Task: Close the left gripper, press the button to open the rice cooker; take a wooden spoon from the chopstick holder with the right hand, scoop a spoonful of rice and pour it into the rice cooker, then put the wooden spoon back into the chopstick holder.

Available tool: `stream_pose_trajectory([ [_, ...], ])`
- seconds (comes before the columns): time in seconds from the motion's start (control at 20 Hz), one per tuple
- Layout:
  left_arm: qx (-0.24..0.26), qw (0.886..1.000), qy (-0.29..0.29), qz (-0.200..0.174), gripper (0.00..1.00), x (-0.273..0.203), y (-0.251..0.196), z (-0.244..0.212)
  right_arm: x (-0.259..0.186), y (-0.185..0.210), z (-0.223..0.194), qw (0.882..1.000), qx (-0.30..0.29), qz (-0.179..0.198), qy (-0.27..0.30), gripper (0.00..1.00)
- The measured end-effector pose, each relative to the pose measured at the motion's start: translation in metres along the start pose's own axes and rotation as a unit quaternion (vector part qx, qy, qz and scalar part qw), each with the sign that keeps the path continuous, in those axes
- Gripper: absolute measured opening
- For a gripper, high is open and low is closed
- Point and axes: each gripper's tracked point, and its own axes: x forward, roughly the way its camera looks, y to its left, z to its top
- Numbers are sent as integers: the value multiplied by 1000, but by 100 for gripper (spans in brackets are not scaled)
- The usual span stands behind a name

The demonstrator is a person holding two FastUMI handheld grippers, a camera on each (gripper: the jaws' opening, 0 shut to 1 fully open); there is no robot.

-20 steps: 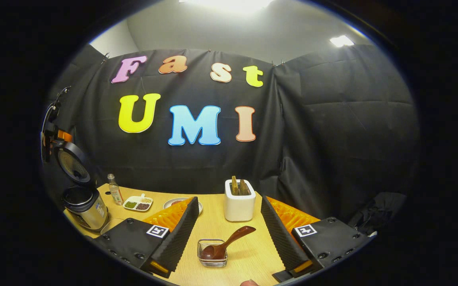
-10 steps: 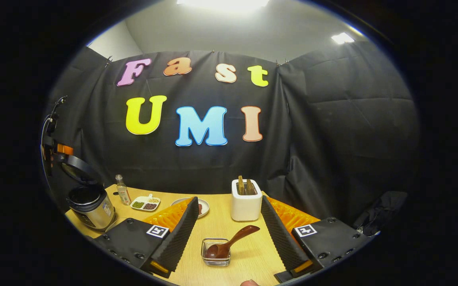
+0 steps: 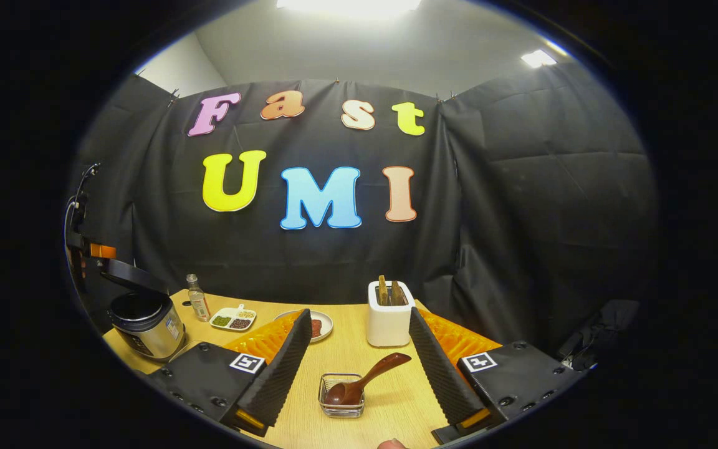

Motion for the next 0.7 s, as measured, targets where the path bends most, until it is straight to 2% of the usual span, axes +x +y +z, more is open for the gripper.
stream_pose_trajectory([
  [0.3, 6, 1000, 10, -6, 92, -7, -4, -30, 1, 4, -2, 1000, -1, 4, 4, 98],
  [0.35, 6, 1000, 12, -6, 92, -8, -5, -34, 2, 5, -1, 1000, -1, 4, 5, 94],
  [0.4, 8, 1000, 13, -7, 92, -8, -5, -39, 1, 5, -2, 1000, -1, 5, 5, 99],
  [0.45, 8, 1000, 16, -7, 92, -9, -5, -45, 1, 5, -1, 1000, -2, 5, 5, 94],
  [0.5, 9, 1000, 19, -7, 92, -9, -6, -51, 1, 6, -2, 1000, -3, 5, 5, 94],
  [0.55, 10, 1000, 21, -7, 92, -9, -7, -55, 1, 7, -2, 1000, -4, 6, 5, 98],
  [0.6, 12, 1000, 20, -7, 92, -9, -7, -57, 1, 8, -4, 1000, -4, 7, 6, 94],
  [0.65, 12, 1000, 19, -7, 92, -11, -7, -60, 1, 9, -4, 1000, -5, 7, 6, 98],
  [0.7, 12, 1000, 18, -8, 92, -11, -7, -61, 2, 10, -3, 1000, -5, 8, 5, 98],
])
